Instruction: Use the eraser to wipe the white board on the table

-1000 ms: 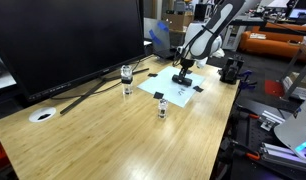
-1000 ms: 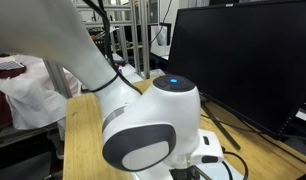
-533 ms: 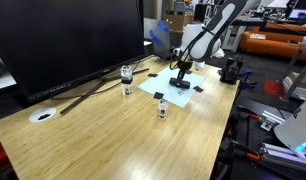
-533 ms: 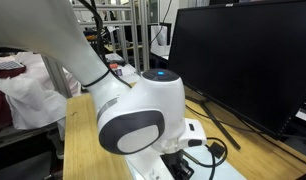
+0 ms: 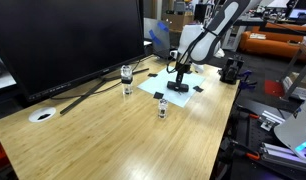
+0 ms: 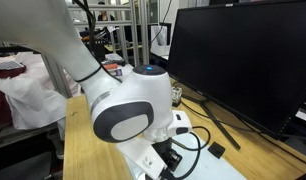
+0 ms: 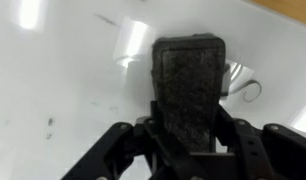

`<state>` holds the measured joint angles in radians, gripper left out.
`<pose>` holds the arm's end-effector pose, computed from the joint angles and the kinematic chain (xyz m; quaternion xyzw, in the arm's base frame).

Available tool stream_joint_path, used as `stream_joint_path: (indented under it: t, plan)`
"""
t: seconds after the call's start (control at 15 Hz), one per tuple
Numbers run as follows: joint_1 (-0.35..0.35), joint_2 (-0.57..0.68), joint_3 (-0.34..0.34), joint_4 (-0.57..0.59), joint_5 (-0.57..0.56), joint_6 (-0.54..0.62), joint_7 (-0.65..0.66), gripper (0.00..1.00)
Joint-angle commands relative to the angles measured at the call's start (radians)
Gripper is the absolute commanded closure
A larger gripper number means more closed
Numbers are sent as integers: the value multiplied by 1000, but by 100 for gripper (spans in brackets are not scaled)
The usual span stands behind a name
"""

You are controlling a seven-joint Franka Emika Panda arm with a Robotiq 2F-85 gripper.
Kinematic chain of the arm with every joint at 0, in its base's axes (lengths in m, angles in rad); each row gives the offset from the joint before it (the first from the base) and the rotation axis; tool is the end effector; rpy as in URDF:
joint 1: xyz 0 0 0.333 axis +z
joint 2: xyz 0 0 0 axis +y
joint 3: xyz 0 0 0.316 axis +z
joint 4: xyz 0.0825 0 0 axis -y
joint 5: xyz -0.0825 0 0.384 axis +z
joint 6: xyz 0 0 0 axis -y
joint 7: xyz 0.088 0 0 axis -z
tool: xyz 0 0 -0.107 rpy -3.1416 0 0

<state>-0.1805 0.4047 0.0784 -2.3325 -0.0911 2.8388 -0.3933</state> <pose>0.5235 -0.0473 0.1736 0.9817 0.1831 0.0502 0.0133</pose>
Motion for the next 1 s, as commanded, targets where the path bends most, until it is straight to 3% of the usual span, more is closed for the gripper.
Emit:
stream_joint_path:
  t: [0.0,0.4,0.93]
  plan:
    - [-19,51,70,-29,7,-9,-121,73]
    - [-8,36,97,-46,-26,-47,-290,73]
    - [37,-7,59,-103,-114,-62,-323,73]
